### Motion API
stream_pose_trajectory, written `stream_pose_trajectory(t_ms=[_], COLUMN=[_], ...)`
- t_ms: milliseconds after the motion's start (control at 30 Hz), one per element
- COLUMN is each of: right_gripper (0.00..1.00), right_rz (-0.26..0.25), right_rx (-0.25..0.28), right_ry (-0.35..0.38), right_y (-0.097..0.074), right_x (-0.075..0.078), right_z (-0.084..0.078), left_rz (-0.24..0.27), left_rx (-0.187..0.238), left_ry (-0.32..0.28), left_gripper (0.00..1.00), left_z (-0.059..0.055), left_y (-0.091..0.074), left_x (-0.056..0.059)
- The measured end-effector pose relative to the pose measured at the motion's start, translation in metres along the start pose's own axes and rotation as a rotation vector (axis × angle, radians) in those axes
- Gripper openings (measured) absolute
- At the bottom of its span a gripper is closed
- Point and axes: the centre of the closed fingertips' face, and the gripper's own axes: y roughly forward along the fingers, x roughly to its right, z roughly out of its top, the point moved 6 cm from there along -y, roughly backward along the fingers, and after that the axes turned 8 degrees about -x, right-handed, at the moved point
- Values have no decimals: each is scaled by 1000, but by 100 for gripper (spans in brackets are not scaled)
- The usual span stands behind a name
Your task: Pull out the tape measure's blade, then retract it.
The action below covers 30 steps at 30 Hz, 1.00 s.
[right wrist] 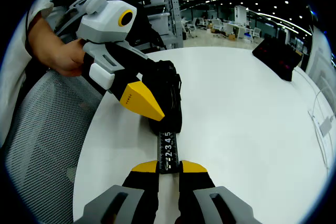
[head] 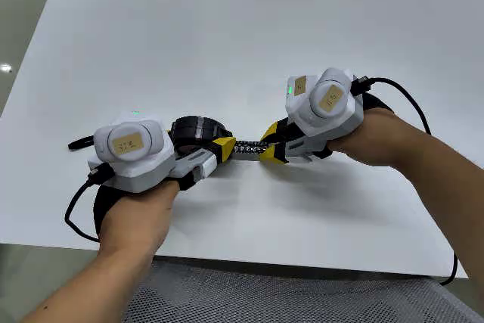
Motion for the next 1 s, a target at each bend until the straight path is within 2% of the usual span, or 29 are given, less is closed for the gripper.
stream_pose_trajectory(t_ms=[467, 1000], right_gripper=[10, 11], right_rz=[4, -8], right_rx=[41, 64], right_ry=[-3, -3], right_y=[18, 23], right_x=[-3, -4], right_z=[23, 28], left_rz=[-12, -13], left_rx=[1, 6], left_ry=[-2, -4], left_gripper=[57, 58], left_z=[0, 0], left_y=[0, -1], left_x=[-3, -3])
